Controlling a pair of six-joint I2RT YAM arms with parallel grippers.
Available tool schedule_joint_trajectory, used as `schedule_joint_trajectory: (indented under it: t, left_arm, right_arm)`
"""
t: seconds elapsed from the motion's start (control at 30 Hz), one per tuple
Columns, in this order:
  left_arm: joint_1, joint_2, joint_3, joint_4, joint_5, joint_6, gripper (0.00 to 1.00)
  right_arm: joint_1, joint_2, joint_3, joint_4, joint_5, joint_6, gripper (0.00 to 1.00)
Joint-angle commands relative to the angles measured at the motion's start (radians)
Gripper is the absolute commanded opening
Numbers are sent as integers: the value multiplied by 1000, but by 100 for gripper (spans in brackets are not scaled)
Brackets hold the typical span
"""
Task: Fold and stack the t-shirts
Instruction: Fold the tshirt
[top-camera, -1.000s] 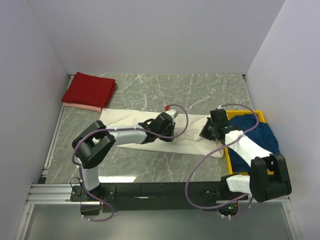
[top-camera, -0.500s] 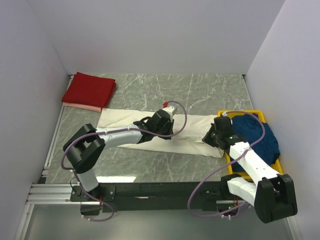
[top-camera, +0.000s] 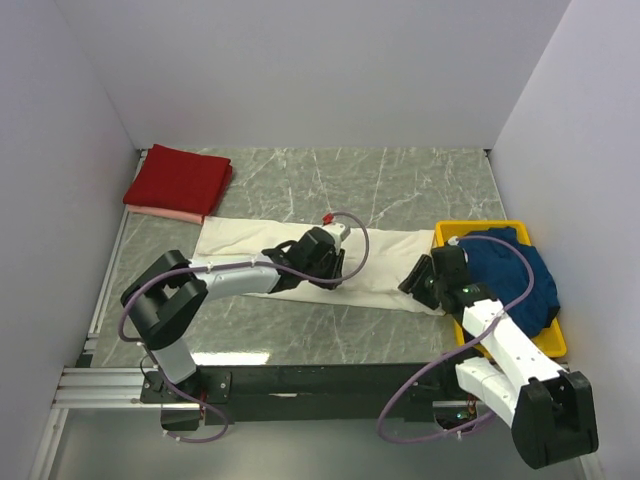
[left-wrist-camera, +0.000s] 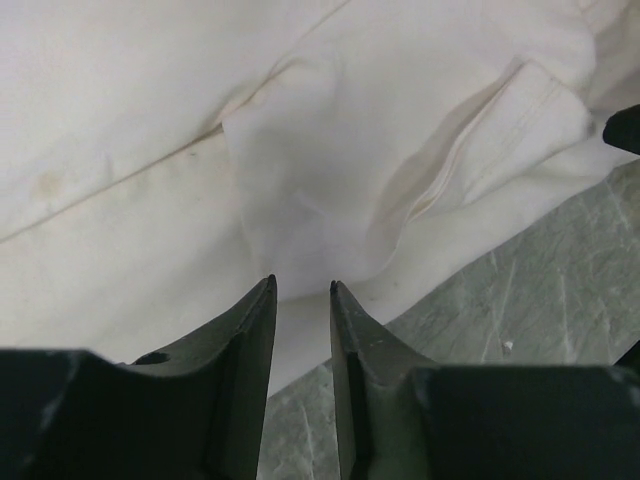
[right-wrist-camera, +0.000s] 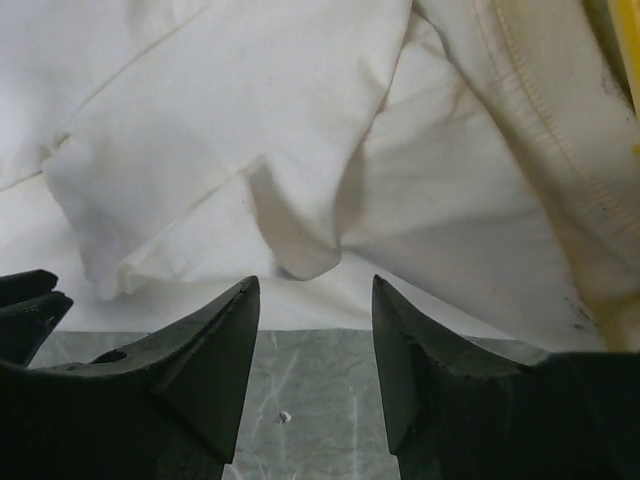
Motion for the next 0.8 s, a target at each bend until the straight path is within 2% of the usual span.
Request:
schedule_joint_trajectory:
  t: [0.0,0.1,0.23,0.37,0.57,0.77]
  left_arm:
    - [5,-89,5,26,4,20,34]
    - [10,-89,34,27,4,12,33]
    - [10,21,154,20,4,12,30]
    - [10,119,225,23,83,-8,21]
    - [-6,188,193,99,150,-54,14]
    - [-32,147,115,142,187,-67,11]
  right_arm:
    - [-6,3,85,-11,21,-3,56]
    - [-4,70,141,7,31,-9,56]
    - [-6,187,204,42,39,-5,56]
    - [-3,242,198,87,13,7,55]
    - [6,261,129,131,-5,14,52]
    - [46,190,64,130,-36,18,49]
